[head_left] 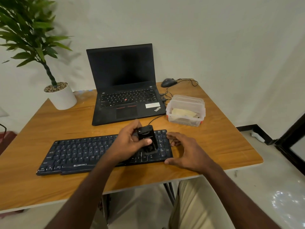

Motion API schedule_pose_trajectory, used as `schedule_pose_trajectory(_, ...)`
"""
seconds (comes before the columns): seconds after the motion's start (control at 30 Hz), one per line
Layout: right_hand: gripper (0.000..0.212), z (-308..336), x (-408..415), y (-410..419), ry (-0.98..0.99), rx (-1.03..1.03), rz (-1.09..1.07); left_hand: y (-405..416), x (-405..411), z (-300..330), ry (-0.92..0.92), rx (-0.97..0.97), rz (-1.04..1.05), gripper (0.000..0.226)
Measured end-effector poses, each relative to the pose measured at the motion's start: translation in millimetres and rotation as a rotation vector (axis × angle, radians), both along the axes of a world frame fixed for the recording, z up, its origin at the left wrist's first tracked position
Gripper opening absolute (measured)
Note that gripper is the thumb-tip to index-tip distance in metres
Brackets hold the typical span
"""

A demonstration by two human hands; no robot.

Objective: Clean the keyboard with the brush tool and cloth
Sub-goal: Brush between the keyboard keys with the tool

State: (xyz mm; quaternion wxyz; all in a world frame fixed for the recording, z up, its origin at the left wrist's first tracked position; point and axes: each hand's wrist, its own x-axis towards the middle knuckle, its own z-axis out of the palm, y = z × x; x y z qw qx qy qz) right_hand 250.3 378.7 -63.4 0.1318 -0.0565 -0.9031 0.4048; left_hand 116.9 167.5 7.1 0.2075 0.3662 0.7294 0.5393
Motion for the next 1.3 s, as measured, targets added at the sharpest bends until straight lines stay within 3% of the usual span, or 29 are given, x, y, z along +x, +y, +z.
schedule_pose_trajectory(0.2, 0.089, 1.0, -0.1, -1.5, 0.008, -0.008, -0.019, 36.2, 25.1, -24.6, -0.021, 0.181, 0.009, 0.029)
schedule_pose_trajectory(0.37, 0.092, 0.6, -0.5, -0.8, 0.011, 0.019, -0.025, 32.1, 18.1, -23.6, -0.181, 0.333, 0.103, 0.025)
schedule_pose_trajectory(0.67, 0.081, -1.2, -3.3, -2.6, 0.016, 0.094, 0.028, 22.3, 8.6, -20.6, 0.168, 0.056, -0.025, 0.028)
schedule_pose_trajectory(0.87, 0.083, -0.8, -4.0, -1.6, 0.023, 0.105, 0.034, -7.1, -14.4, -11.1, 0.225, -0.044, 0.057, 0.03)
schedule_pose_trajectory(1.07, 0.084, -0.4, -3.4, -1.8, 0.022, 0.101, 0.031, 6.0, -5.5, -10.4, 0.087, 0.118, 0.106, 0.03)
schedule_pose_trajectory(1.3, 0.085, -2.2, -3.7, -0.6, 0.021, 0.128, 0.041, 14.3, -12.8, -15.2, 0.235, -0.009, 0.102, 0.031)
